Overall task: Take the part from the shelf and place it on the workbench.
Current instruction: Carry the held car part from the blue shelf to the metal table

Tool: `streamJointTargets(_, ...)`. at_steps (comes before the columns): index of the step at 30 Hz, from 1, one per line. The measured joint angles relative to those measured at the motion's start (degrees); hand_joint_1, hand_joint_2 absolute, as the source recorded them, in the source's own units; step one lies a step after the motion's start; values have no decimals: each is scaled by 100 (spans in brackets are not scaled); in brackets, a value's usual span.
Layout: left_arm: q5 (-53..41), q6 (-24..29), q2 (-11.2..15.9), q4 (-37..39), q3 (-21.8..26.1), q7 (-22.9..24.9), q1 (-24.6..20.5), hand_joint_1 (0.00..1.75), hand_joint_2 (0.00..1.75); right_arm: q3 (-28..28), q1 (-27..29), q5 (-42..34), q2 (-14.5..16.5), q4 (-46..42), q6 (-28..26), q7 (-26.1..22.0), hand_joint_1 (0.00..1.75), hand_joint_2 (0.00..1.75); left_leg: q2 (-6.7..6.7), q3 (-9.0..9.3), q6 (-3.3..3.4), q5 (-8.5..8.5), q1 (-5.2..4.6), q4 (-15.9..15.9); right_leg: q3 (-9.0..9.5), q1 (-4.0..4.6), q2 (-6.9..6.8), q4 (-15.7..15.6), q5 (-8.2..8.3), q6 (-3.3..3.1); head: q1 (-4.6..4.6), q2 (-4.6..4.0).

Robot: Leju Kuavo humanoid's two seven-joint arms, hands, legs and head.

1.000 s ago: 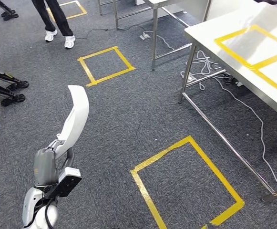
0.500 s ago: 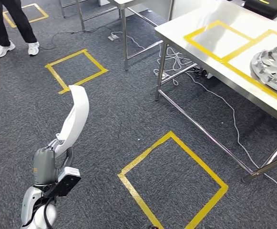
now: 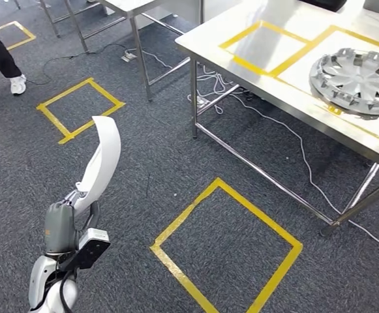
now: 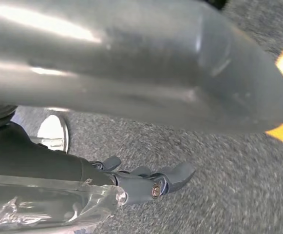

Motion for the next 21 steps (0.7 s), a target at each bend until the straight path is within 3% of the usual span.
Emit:
streamJointTargets(2, -3, 8, 4, -8, -2, 8, 8, 164, 175, -4, -6, 22, 3, -1, 12, -6, 0, 0, -202, -438, -80, -347, 21, 807, 51, -18, 277, -30, -43, -118, -28, 1)
streamJointTargets(3, -4, 10, 10, -8, -2, 9, 19, 164, 175, -4, -12, 26, 3, -1, 17, -9, 0, 0, -274, -717, -83, -447, 21, 1224, 75, -18, 372, -31, -62, -137, -36, 1)
streamJointTargets(4, -4, 10, 13, -8, -2, 9, 25, 164, 175, -4, -8, 28, 3, -1, 20, -11, 0, 0, -285, -850, -78, -374, 21, 1341, 97, -18, 455, -31, -76, -141, -35, 1)
streamJointTargets(6, -4, 10, 18, -7, 1, 9, 24, 164, 175, -5, 2, 30, 3, -1, 20, -13, 0, 0, -334, -798, -56, 80, 24, 949, 157, -24, 627, -30, -106, -127, -37, 1)
streamJointTargets(8, -4, 12, 23, -8, 1, 9, 24, 164, 175, -7, -2, 36, 3, -1, 20, -14, 0, 0, -600, -533, -38, 502, 58, 199, 184, -24, 789, -14, -145, -86, -39, 0)
streamJointTargets(10, -8, 11, 27, -8, -2, 21, 23, 164, 175, -7, -9, 52, 3, -1, 22, -17, 0, 0, -818, -389, -12, 575, 79, -193, 153, -31, 921, -6, -167, -24, -41, 0)
streamJointTargets(12, -16, 12, 23, -9, 0, 44, 14, 164, 175, -7, 17, 76, 2, -2, 24, -20, 0, 0, -764, -361, 52, 535, 72, -242, 123, -52, 995, -31, -169, 48, -41, 1)
streamJointTargets(13, -20, 13, 21, -11, 5, 55, 10, 164, 175, -8, 35, 91, 2, -3, 23, -21, 0, 0, -719, -337, 95, 530, 74, -261, 108, -48, 908, -8, -191, 83, -35, 1)
streamJointTargets(15, -22, 17, 16, -15, 15, 67, 15, 164, 175, -10, 35, 112, 2, -5, 21, -21, 0, 0, -624, -276, 166, 519, 82, -294, -29, -31, 568, 290, -352, 130, 7, 1)
streamJointTargets(16, -24, 19, 15, -15, 16, 70, 24, 164, 175, -11, 18, 120, 3, -5, 22, -21, 0, 0, -574, -246, 189, 497, 74, -296, -200, -27, 374, 626, -506, 152, 27, 1)
streamJointTargets(18, -28, 22, 20, -14, 16, 73, 41, 164, 175, -11, -10, 128, 6, -5, 25, -22, 0, 0, -472, -189, 207, 444, 62, -296, -620, -41, 217, 1378, -781, 188, 37, 1)
streamJointTargets(19, -33, 22, 22, -14, 16, 75, 46, 164, 175, -11, -7, 131, 8, -5, 26, -22, 0, 0, -434, -158, 205, 412, 60, -296, -752, -49, 199, 1580, -795, 201, 36, 1)
streamJointTargets(20, -39, 23, 24, -14, 16, 79, 48, 164, 175, -13, 2, 133, 9, -6, 25, -22, 0, 0, -411, -122, 197, 380, 61, -295, -777, -54, 196, 1567, -699, 209, 37, 1)
streamJointTargets(21, -46, 23, 25, -14, 16, 84, 50, 164, 175, -15, 12, 133, 9, -7, 25, -21, 0, 0, -396, -78, 185, 346, 64, -295, -687, -60, 195, 1335, -506, 213, 37, 1)
